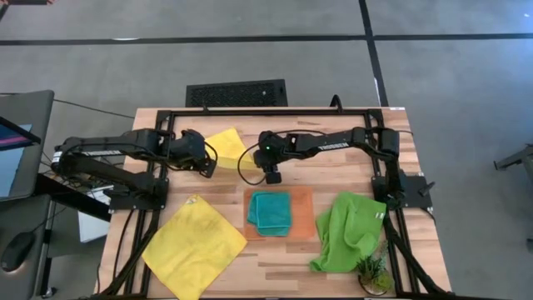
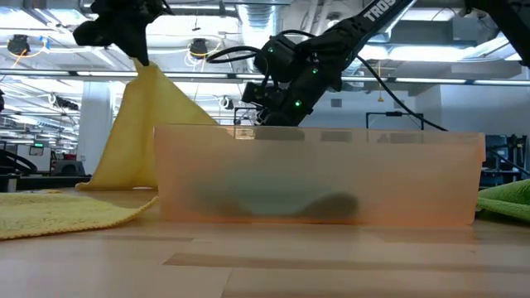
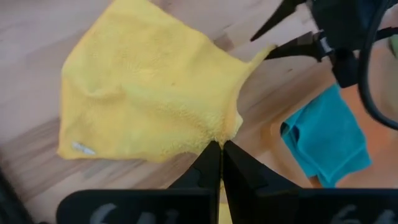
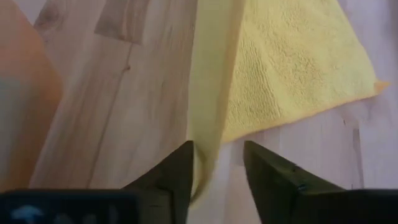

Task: Fold microfiber towels
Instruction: Fold the top yellow towel

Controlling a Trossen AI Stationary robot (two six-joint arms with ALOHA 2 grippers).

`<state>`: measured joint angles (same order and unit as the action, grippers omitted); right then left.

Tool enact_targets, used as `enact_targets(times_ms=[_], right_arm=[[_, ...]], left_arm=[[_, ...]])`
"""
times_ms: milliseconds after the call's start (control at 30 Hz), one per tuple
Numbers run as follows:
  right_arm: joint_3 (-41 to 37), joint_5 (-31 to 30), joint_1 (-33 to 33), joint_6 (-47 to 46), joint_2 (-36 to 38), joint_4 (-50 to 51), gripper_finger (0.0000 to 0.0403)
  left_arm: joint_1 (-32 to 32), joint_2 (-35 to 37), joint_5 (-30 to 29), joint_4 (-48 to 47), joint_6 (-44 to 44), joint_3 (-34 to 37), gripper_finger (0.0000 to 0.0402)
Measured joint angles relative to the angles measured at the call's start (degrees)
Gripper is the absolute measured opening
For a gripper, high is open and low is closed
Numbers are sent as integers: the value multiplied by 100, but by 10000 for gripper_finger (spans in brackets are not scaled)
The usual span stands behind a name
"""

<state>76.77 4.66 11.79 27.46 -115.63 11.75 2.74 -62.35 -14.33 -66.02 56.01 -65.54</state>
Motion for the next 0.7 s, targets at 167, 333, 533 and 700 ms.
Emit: enact_targets(times_ms=[167,333,533,700], right_arm=[[0,-1,-2,-2,2,70,92],[0,16,13,-83,3,221,20],[146,-25,131,-276,70,811,11],[655,-45,305,-349,70,1839,8]], left_arm=[[0,-8,0,-203,65,0,0],[0,-28,-2,-208,64,0,0],[0,-120,-1,-294,63,2,0],[0,-376,16,-373,-30,2,0]])
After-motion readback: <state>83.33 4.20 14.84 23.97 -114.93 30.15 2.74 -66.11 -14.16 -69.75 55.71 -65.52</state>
